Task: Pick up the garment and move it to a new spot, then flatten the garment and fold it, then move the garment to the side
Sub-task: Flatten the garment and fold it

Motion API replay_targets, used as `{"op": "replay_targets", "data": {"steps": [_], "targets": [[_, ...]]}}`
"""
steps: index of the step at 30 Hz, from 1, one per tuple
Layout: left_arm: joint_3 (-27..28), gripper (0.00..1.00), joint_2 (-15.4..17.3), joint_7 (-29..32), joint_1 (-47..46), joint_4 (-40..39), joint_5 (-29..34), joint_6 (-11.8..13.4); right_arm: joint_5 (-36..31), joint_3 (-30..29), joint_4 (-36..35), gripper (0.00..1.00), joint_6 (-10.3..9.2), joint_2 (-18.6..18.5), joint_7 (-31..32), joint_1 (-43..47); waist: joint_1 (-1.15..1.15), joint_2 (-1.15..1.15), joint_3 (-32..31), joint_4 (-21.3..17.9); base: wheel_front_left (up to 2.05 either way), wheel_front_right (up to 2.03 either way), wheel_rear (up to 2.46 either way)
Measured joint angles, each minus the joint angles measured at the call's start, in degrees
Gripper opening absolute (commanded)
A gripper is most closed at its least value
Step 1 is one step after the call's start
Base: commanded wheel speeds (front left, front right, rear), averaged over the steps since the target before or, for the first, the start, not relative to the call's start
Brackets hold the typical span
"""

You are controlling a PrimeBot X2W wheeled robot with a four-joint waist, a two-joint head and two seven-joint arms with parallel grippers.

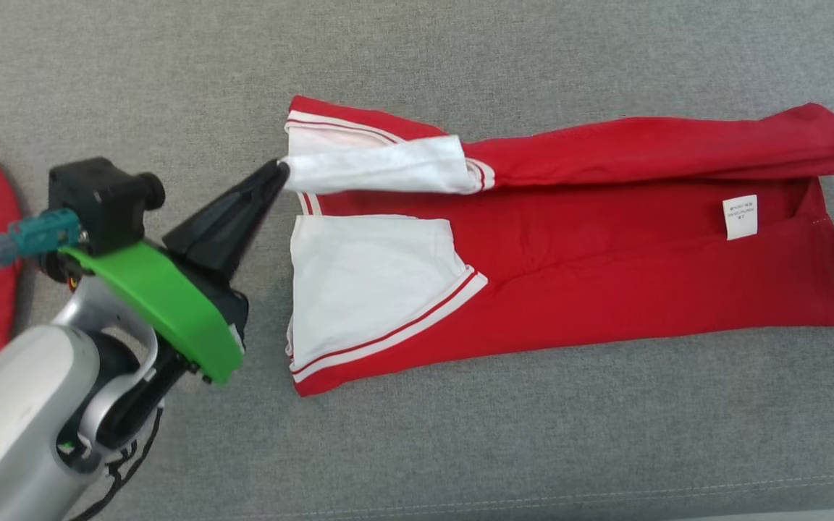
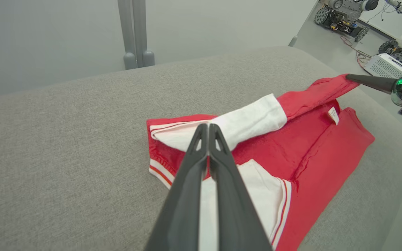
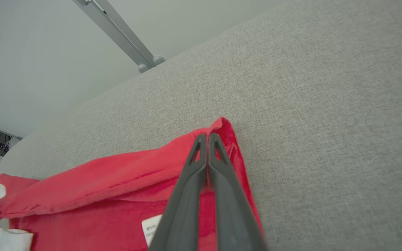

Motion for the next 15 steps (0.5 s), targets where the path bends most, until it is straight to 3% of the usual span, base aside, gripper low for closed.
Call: {"op": "replay_targets", "data": {"steps": [7, 15], "targets": [[-1.4, 0.00, 2.0, -2.0, 7.3, -3.4, 0.6, 3.4, -2.2, -0.6, 0.6, 0.00, 0.00, 0.9, 1.0, 3.8, 0.00, 0.00, -0.9, -0.4, 0.00, 0.00, 0.00], [-4.4, 0.00, 1.0, -3.0, 11.5, -0.4, 1.0, 4.3, -3.6, -0.1, 2.6, 0.00, 0.00, 2.8, 1.8, 3.9, 0.00, 0.00, -0.2, -0.7, 0.00, 0.00, 0.00]]}}
